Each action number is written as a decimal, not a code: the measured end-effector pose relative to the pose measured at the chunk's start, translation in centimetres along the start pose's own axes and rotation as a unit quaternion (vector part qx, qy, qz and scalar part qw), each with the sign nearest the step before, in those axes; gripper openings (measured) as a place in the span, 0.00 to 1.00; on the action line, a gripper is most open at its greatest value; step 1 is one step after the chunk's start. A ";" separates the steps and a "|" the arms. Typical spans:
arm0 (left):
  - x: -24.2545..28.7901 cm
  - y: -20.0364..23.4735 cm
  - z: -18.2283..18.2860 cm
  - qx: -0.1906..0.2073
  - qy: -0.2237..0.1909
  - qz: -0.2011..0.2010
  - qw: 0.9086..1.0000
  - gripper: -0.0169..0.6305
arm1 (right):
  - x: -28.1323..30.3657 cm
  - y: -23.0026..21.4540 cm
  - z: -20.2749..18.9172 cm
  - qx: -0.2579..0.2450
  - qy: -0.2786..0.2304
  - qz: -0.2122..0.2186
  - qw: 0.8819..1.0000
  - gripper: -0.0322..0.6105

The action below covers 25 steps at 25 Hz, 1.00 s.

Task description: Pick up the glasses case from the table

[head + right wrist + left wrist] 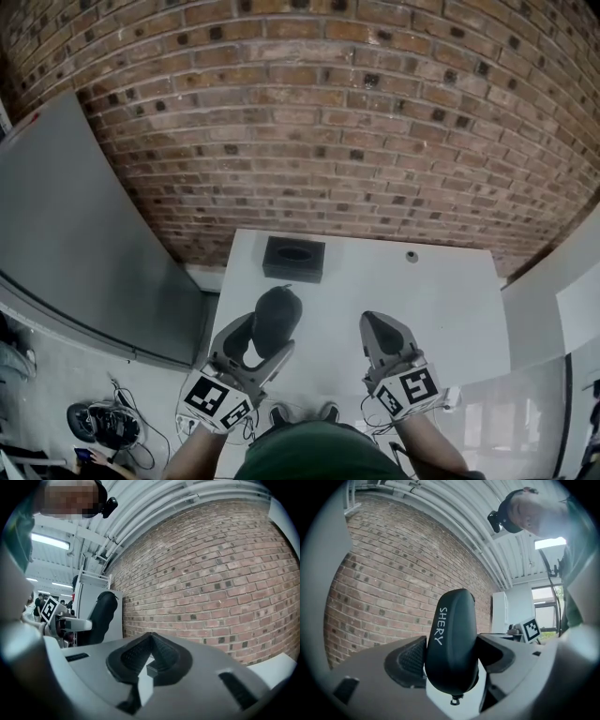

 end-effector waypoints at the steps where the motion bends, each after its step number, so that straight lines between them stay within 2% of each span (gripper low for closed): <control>1: -0.1 0.3 0.2 -0.001 -0.003 0.005 1.000 0.53 | -0.1 -0.1 0.1 0.000 -0.001 -0.002 1.000 0.05; 7: -0.8 1.3 1.1 -0.004 -0.021 0.025 0.999 0.53 | -0.4 -1.0 0.4 0.004 -0.007 -0.015 1.000 0.05; 25: -1.1 2.1 1.0 -0.006 -0.026 0.032 0.999 0.53 | 0.1 -1.0 0.3 -0.002 0.001 -0.020 1.000 0.05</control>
Point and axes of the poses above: the fingertips, and each gripper's own axes: x forward along the fingers, y to its left, z out of its top, the point moved 4 cm from there along -x, backward along the fingers, and after that the axes turned 5 degrees about y, right-handed, at the moved point
